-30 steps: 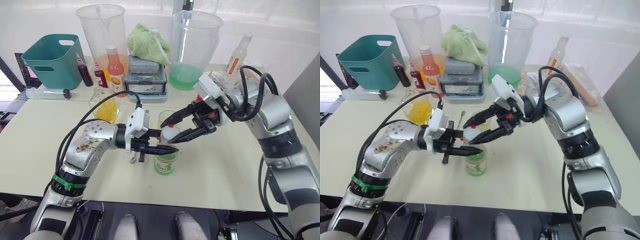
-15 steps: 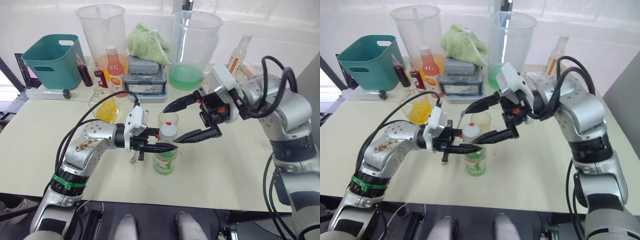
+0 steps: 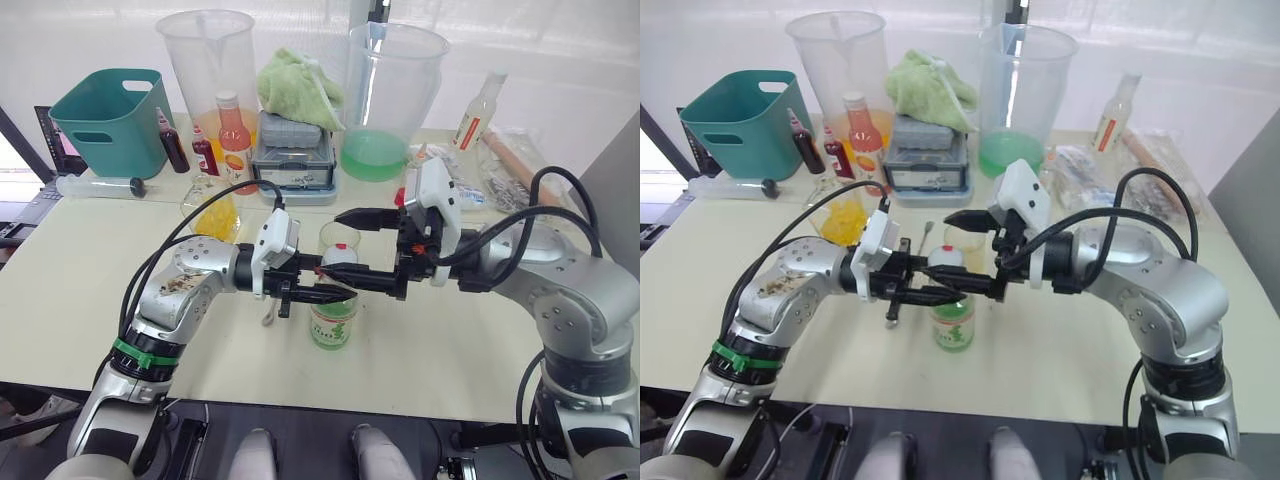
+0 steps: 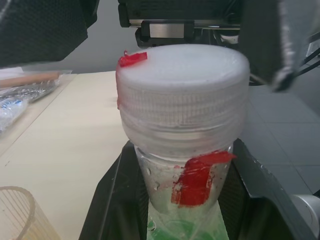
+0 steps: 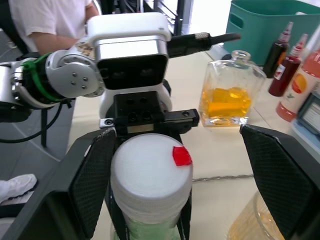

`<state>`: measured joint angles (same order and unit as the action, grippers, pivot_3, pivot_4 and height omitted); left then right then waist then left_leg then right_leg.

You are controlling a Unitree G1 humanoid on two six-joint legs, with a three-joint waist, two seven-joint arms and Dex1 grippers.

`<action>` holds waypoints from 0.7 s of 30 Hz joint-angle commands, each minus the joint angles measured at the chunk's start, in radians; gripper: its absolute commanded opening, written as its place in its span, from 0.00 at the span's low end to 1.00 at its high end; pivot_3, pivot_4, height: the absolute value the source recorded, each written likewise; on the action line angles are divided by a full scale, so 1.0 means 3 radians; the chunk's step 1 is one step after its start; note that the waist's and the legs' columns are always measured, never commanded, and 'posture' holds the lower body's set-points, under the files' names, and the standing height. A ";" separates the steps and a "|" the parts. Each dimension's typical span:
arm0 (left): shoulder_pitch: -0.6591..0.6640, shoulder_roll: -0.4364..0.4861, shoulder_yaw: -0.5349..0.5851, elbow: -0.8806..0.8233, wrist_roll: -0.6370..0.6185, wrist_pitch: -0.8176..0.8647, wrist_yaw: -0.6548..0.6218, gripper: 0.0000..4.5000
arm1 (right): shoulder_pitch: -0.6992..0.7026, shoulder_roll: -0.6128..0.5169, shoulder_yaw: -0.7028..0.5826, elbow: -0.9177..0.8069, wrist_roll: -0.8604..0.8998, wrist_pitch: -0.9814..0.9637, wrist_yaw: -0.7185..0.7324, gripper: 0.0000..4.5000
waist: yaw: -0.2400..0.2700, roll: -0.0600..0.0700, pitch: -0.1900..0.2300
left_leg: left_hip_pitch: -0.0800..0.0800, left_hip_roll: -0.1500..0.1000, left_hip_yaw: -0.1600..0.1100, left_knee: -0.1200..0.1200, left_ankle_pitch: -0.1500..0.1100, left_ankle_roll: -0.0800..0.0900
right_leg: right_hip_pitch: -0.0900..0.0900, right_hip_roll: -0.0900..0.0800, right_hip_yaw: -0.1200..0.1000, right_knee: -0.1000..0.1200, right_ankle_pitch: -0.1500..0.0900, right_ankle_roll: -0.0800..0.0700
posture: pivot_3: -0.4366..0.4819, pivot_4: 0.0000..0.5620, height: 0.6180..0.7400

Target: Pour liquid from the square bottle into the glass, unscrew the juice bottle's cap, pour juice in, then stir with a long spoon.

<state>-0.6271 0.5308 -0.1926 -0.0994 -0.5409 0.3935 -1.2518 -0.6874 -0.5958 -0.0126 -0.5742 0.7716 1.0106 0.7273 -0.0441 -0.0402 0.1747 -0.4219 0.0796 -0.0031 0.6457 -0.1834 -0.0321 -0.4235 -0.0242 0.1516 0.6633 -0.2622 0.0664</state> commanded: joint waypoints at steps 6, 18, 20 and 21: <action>0.0048 0.0022 -0.0095 0.0100 0.0183 0.0004 0.0016 0.31 | 0.0054 -0.0041 -0.0042 -0.0125 0.0251 0.0067 -0.0126 0.39 | 0.0000 0.0000 0.0000 | 0.0000 0.0000 0.0000 0.0000 0.0000 0.0000 | 0.0001 0.0000 0.0000 -0.0001 0.0000 0.0000 | 0.48 0.27 0.73; 0.0174 0.0123 0.0002 -0.0075 0.0176 0.0064 0.0134 0.31 | -0.0464 -0.0211 0.0821 0.0835 -0.0416 -0.1246 0.1595 0.37 | -0.0020 0.0001 -0.0002 | 0.0007 0.0001 0.0000 -0.0001 0.0000 0.0000 | 0.0005 0.0001 0.0000 -0.0002 -0.0001 0.0000 | 0.48 0.27 0.73; 0.0216 0.0148 0.0022 -0.0139 0.0163 0.0090 0.0158 0.31 | -0.0626 -0.0134 0.0922 0.1175 -0.0531 -0.1535 0.1975 0.37 | -0.0030 0.0001 -0.0002 | 0.0007 0.0001 0.0000 -0.0001 0.0000 0.0000 | 0.0005 0.0001 0.0000 -0.0001 -0.0001 0.0000 | 0.48 0.27 0.73; 0.0238 0.0162 0.0032 -0.0171 0.0155 0.0101 0.0167 0.31 | -0.0699 -0.0093 0.0956 0.1342 -0.0582 -0.1656 0.2137 0.37 | -0.0035 0.0001 -0.0002 | 0.0007 0.0001 0.0000 -0.0001 0.0000 0.0000 | 0.0005 0.0002 0.0000 -0.0001 -0.0001 0.0000 | 0.48 0.27 0.73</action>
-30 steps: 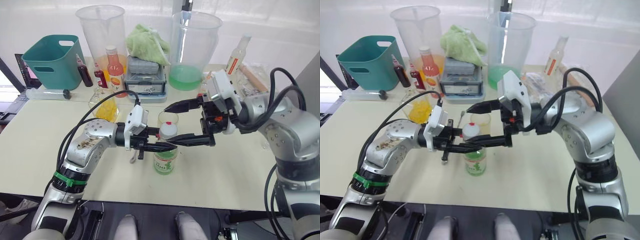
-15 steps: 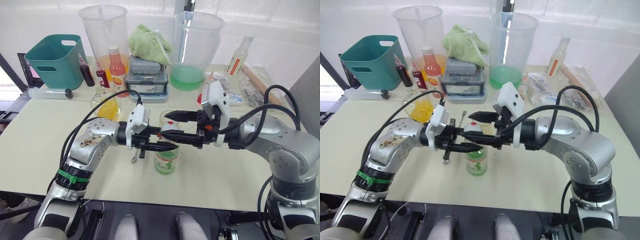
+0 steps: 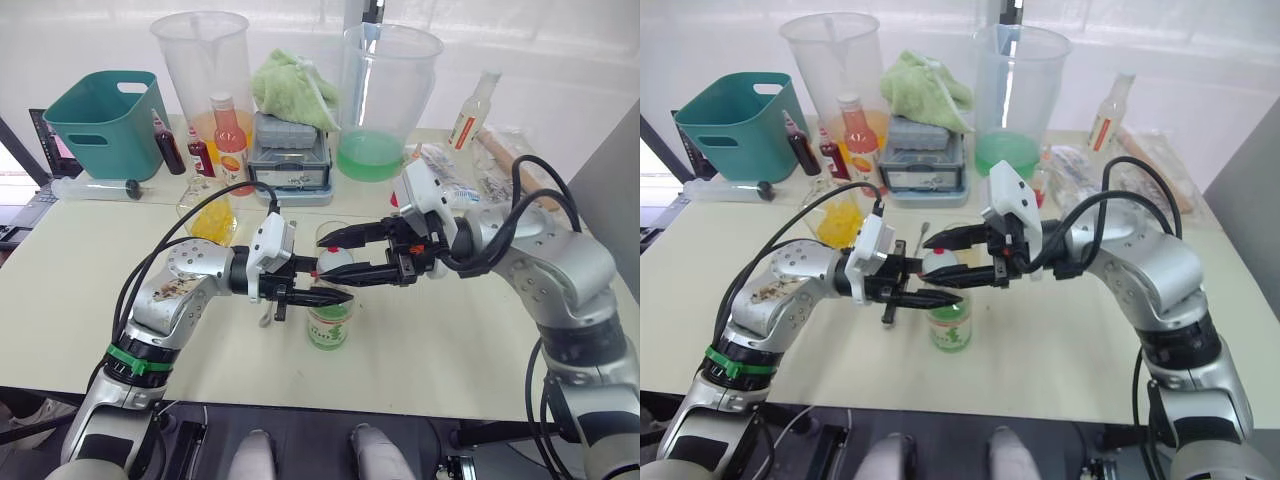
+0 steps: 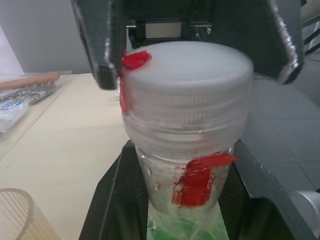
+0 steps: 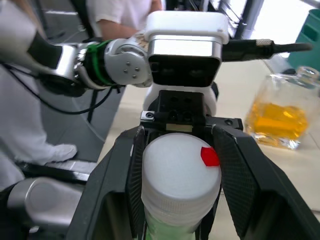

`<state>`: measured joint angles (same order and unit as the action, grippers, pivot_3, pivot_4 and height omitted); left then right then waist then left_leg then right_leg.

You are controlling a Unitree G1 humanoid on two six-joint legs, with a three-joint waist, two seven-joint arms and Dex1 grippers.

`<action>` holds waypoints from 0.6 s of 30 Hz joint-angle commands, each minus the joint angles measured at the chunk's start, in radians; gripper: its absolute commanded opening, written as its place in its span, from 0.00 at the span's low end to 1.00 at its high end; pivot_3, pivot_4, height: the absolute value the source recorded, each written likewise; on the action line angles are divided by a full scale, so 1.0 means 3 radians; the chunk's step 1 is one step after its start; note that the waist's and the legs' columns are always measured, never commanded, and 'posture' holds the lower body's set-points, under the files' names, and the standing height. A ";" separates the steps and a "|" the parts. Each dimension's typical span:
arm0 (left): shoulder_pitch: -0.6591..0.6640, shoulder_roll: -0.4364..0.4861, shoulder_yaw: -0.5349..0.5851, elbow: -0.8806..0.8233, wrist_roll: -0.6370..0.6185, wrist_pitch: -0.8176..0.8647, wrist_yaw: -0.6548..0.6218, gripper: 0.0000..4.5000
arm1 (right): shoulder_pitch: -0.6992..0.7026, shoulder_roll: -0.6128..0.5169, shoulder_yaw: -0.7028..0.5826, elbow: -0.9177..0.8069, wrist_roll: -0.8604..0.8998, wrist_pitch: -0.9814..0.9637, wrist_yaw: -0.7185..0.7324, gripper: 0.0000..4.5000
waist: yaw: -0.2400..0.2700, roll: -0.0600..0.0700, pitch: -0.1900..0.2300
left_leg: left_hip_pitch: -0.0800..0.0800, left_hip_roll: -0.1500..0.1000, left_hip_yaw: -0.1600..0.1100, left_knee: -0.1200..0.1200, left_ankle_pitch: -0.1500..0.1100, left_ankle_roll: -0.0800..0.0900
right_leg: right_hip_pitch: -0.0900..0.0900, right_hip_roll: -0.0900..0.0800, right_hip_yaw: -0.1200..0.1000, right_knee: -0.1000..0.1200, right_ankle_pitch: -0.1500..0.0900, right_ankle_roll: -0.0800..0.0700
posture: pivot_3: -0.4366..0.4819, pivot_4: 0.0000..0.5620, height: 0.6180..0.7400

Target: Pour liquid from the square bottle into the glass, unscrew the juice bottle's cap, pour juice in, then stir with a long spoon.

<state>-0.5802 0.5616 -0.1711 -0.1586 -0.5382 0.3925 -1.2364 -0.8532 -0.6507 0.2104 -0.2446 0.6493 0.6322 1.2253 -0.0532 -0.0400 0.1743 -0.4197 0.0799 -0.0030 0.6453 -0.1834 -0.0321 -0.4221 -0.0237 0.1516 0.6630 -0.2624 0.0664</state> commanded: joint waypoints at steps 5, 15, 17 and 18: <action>0.0158 0.0111 -0.0009 -0.0067 0.0132 0.0125 0.0147 0.31 | -0.0401 0.0220 0.0291 0.0805 -0.0332 -0.0790 0.1110 0.37 | -0.0032 0.0000 0.0000 | 0.0000 0.0001 0.0000 0.0000 0.0000 0.0000 | 0.0000 0.0001 0.0000 0.0001 0.0000 0.0000 | 0.48 0.27 0.73; 0.0149 0.0092 -0.0044 -0.0060 0.0098 0.0160 0.0177 0.31 | -0.0601 0.0170 0.0037 0.0829 -0.0198 -0.0468 0.1072 0.99 | -0.0045 0.0001 0.0000 | -0.0004 0.0001 0.0000 -0.0001 0.0000 0.0000 | -0.0004 0.0000 -0.0001 0.0002 0.0000 -0.0001 | 0.48 0.27 0.73; 0.0119 0.0073 -0.0062 -0.0023 0.0109 0.0144 0.0170 0.31 | -0.0549 0.0158 -0.0084 0.0709 -0.0146 -0.0380 0.0896 0.99 | -0.0044 0.0001 0.0000 | -0.0004 0.0001 0.0000 -0.0002 0.0000 0.0000 | -0.0004 0.0000 -0.0001 0.0002 0.0000 -0.0001 | 0.48 0.27 0.73; 0.0095 0.0055 -0.0074 0.0008 0.0119 0.0128 0.0163 0.31 | -0.0469 0.0099 -0.0195 0.0547 -0.0064 -0.0198 0.0734 0.99 | -0.0043 0.0001 0.0000 | -0.0004 0.0000 0.0000 -0.0002 0.0000 0.0000 | -0.0004 0.0000 -0.0001 0.0002 0.0000 -0.0001 | 0.48 0.27 0.73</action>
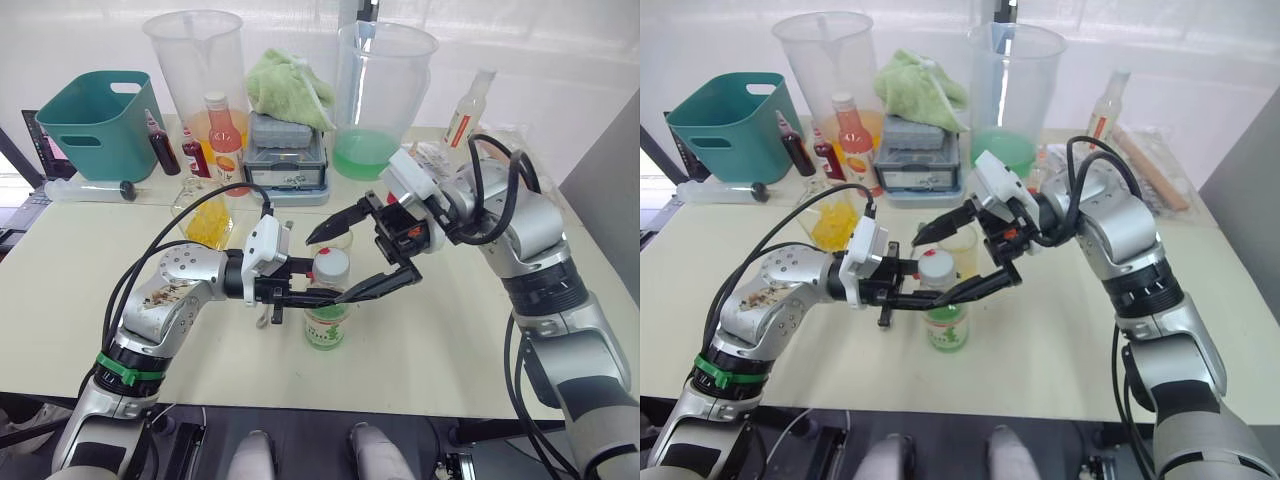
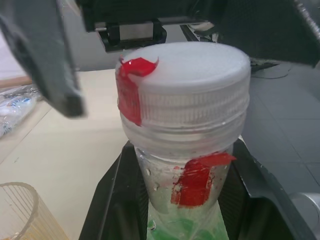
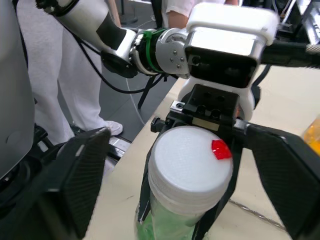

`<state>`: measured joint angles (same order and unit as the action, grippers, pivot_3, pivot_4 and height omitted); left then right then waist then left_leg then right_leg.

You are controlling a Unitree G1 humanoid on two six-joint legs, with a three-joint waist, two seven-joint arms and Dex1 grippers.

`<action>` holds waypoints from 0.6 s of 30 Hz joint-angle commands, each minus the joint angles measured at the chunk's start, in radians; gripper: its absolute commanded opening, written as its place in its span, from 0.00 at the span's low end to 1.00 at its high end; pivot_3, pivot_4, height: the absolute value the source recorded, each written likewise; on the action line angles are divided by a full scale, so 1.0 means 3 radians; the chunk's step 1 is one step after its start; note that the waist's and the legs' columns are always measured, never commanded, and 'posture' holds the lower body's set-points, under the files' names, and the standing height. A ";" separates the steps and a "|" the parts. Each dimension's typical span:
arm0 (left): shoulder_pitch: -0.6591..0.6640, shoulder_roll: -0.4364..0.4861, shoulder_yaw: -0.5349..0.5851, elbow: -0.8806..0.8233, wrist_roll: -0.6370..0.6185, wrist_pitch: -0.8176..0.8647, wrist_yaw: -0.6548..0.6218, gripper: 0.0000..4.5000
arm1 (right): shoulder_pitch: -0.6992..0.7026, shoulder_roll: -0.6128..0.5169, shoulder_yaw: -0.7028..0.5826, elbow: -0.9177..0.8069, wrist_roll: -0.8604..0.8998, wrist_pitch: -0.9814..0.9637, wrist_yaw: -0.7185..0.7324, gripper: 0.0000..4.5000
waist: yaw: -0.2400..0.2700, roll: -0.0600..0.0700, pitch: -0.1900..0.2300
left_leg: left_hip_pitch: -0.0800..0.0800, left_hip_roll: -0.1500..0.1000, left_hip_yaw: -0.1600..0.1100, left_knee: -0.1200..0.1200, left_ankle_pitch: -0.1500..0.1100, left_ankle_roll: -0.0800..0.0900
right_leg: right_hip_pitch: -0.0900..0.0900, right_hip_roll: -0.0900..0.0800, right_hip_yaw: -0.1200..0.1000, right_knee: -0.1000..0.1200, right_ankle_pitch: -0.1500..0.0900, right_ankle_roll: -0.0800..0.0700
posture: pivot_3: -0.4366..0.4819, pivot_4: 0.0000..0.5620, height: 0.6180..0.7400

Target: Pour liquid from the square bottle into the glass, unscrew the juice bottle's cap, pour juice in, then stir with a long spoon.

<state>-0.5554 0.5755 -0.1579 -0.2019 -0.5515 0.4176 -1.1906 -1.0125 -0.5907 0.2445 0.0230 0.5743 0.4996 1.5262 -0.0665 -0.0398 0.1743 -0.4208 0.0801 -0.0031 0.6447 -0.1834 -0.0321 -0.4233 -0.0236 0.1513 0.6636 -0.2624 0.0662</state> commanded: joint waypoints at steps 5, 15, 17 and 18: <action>-0.0056 -0.0050 -0.0162 0.0250 0.0163 0.0018 -0.0030 0.31 | 0.0542 -0.0186 -0.0855 -0.1098 0.0598 0.1108 -0.1315 0.99 | 0.0056 0.0000 0.0000 | -0.0002 -0.0001 -0.0001 0.0001 0.0000 0.0000 | 0.0001 -0.0002 0.0000 -0.0003 0.0000 0.0000 | 0.48 0.27 0.73; -0.0161 -0.0151 -0.0241 0.0407 0.0197 -0.0053 -0.0142 0.31 | 0.1152 0.0095 -0.1169 -0.2209 0.1121 0.1927 -0.2965 0.99 | 0.0081 0.0002 -0.0001 | -0.0004 -0.0003 -0.0001 0.0003 0.0000 0.0000 | 0.0001 -0.0003 0.0001 -0.0004 0.0000 0.0001 | 0.48 0.27 0.73; -0.0174 -0.0159 -0.0246 0.0424 0.0201 -0.0062 -0.0158 0.31 | 0.1175 0.0081 -0.1180 -0.2291 0.1179 0.2001 -0.3135 0.99 | 0.0081 0.0002 -0.0001 | -0.0004 -0.0004 -0.0001 0.0003 0.0000 0.0000 | 0.0001 -0.0003 0.0001 -0.0004 0.0000 0.0001 | 0.48 0.27 0.73; -0.0179 -0.0162 -0.0247 0.0430 0.0202 -0.0067 -0.0164 0.31 | 0.1184 0.0075 -0.1179 -0.2325 0.1202 0.2027 -0.3197 0.99 | 0.0081 0.0002 -0.0001 | -0.0003 -0.0003 -0.0001 0.0003 0.0000 0.0000 | 0.0001 -0.0003 0.0001 -0.0004 0.0000 0.0000 | 0.48 0.27 0.73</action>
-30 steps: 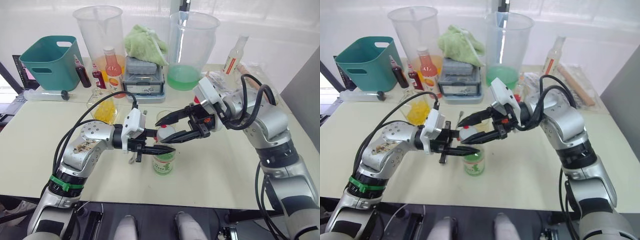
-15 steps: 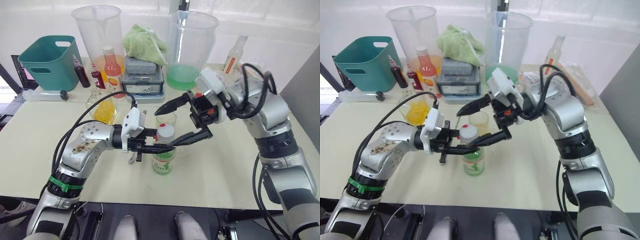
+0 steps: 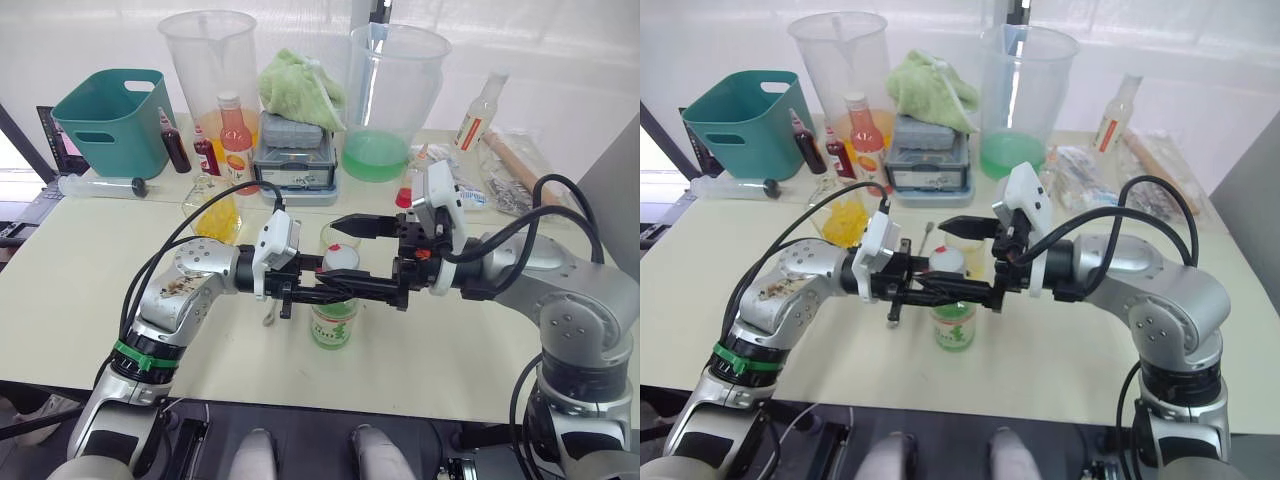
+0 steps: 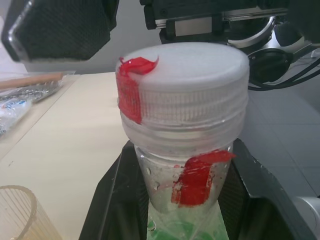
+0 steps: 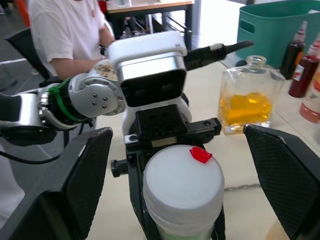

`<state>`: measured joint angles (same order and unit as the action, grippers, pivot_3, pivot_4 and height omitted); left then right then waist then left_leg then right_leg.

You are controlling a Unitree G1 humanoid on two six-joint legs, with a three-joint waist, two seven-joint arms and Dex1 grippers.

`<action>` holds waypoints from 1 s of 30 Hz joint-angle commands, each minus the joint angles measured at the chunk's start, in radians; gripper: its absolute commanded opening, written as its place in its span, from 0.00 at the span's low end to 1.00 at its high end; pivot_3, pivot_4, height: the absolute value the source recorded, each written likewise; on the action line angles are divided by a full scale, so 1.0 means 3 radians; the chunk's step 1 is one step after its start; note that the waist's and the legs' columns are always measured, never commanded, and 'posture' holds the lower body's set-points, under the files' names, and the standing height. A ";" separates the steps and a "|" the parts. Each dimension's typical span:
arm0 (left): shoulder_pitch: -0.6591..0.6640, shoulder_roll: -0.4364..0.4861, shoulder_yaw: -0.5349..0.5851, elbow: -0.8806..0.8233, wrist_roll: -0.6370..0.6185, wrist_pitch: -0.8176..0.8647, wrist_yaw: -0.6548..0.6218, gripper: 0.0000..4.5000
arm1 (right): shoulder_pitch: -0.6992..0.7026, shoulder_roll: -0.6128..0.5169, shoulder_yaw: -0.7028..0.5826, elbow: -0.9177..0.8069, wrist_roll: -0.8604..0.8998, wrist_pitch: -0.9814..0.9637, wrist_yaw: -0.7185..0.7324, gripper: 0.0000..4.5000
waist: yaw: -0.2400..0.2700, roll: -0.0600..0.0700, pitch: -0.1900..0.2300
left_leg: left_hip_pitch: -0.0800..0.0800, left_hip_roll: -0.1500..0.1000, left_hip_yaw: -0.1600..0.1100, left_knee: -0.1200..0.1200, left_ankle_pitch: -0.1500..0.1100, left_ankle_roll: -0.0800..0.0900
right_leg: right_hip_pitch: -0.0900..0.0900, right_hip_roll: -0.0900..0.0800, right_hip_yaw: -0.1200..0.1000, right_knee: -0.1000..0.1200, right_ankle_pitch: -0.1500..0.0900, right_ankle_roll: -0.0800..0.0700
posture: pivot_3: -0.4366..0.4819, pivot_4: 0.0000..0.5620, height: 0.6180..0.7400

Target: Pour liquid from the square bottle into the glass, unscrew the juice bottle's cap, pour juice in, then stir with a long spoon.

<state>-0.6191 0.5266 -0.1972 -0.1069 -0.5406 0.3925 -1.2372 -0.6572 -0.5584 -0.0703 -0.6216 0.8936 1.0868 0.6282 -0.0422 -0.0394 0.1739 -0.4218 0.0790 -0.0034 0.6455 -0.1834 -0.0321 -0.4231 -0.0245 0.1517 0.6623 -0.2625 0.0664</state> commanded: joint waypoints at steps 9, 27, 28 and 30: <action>0.0009 -0.0028 -0.0125 0.0161 0.0202 -0.0025 -0.0032 0.31 | 0.0022 -0.0184 -0.0019 -0.0214 0.0165 0.0067 -0.0371 0.60 | 0.0000 0.0000 0.0000 | 0.0000 0.0000 0.0000 0.0000 0.0000 0.0000 | 0.0001 0.0000 0.0000 -0.0002 0.0000 0.0000 | 0.48 0.27 0.73; 0.0168 0.0075 0.0034 -0.0147 0.0183 0.0083 0.0202 0.31 | -0.0838 -0.0518 0.1145 0.1560 -0.1072 -0.2060 0.2531 0.37 | -0.0020 0.0000 0.0000 | 0.0002 0.0001 0.0001 -0.0001 0.0000 0.0000 | 0.0004 0.0000 0.0000 -0.0009 0.0000 0.0001 | 0.48 0.27 0.73; 0.0171 0.0081 0.0037 -0.0158 0.0184 0.0088 0.0207 0.31 | -0.0928 -0.0468 0.1173 0.1706 -0.1104 -0.2168 0.2693 0.37 | -0.0020 0.0000 0.0000 | 0.0002 0.0001 0.0000 -0.0001 0.0000 0.0000 | 0.0003 0.0001 0.0000 -0.0008 0.0000 0.0001 | 0.48 0.27 0.73; 0.0182 0.0089 0.0043 -0.0176 0.0185 0.0096 0.0215 0.31 | -0.1060 -0.0394 0.1208 0.1909 -0.1162 -0.2321 0.2923 0.37 | -0.0019 0.0000 0.0000 | 0.0002 0.0001 0.0000 -0.0001 0.0000 0.0000 | 0.0003 0.0001 0.0000 -0.0008 0.0000 0.0001 | 0.48 0.27 0.73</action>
<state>-0.5783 0.5402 -0.1840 -0.1837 -0.5187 0.3949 -1.2048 -0.9557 -0.6771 0.2732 -0.0604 0.5977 0.4570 1.4517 -0.0478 -0.0394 0.1739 -0.4214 0.0792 -0.0033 0.6453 -0.1834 -0.0321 -0.4222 -0.0242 0.1515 0.6603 -0.2623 0.0668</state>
